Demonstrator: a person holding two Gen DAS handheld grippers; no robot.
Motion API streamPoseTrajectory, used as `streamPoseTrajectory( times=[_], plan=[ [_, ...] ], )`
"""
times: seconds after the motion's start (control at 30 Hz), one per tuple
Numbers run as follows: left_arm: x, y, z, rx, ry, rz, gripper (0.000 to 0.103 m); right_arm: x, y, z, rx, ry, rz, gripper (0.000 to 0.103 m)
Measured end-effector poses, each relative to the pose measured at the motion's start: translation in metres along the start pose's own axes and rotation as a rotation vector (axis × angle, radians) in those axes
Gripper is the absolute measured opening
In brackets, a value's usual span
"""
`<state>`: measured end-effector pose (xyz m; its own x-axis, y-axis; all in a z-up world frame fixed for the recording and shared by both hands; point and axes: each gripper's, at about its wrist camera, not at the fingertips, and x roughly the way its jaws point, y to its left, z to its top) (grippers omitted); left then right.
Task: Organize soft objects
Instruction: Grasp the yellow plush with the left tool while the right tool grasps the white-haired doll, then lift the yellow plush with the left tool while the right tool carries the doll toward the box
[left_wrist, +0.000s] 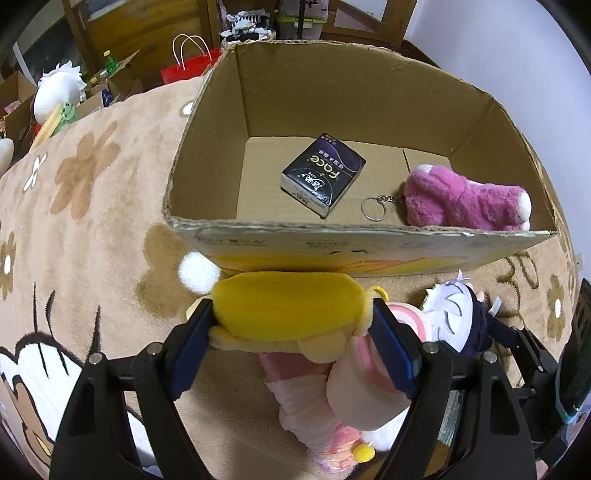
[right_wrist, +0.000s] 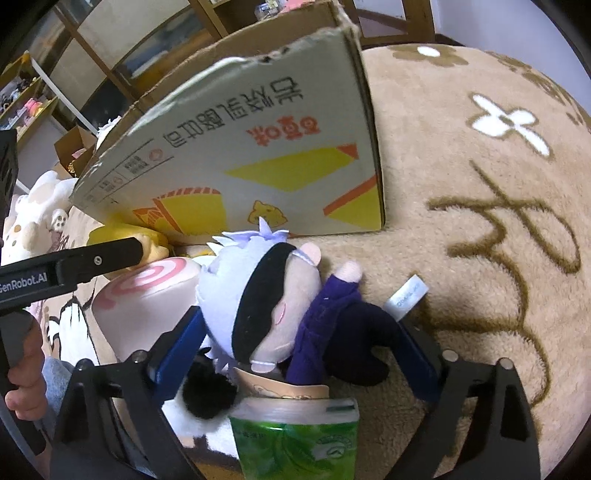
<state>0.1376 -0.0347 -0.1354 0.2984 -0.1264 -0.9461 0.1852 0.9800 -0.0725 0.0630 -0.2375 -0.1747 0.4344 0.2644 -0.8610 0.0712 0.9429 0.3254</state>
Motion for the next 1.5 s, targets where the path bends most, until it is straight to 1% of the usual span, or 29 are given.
streamPoseTrajectory(
  times=[0.17,0.23,0.5,0.63,0.77,0.9,1.1,1.23,1.5],
  plan=[
    [-0.006,-0.003,-0.005,0.008,-0.016,0.014,0.079,-0.007,0.01,0.001,-0.024,-0.04,-0.015,0.09],
    [-0.01,-0.004,-0.007,0.01,-0.023,0.018,0.079,-0.011,0.01,0.001,-0.029,-0.052,-0.017,0.088],
    [-0.028,-0.006,-0.013,0.011,-0.069,0.013,0.079,-0.025,0.011,-0.003,-0.043,-0.092,-0.027,0.088],
    [-0.037,-0.008,-0.018,0.024,-0.092,0.019,0.079,-0.041,0.005,-0.006,-0.028,-0.127,-0.023,0.088],
    [-0.049,-0.01,-0.022,0.039,-0.125,0.036,0.079,-0.053,0.01,-0.007,-0.023,-0.162,-0.024,0.088],
    [-0.064,-0.01,-0.026,0.032,-0.165,0.034,0.079,-0.069,0.012,-0.009,-0.024,-0.199,-0.026,0.088],
    [-0.094,-0.01,-0.033,0.027,-0.274,0.074,0.079,-0.097,0.017,-0.011,-0.044,-0.27,-0.029,0.088],
    [-0.114,-0.011,-0.037,0.023,-0.35,0.071,0.079,-0.114,0.019,-0.009,-0.047,-0.319,-0.03,0.088],
    [-0.155,-0.012,-0.044,0.009,-0.54,0.102,0.079,-0.151,0.023,-0.006,-0.046,-0.433,-0.037,0.089]
  ],
)
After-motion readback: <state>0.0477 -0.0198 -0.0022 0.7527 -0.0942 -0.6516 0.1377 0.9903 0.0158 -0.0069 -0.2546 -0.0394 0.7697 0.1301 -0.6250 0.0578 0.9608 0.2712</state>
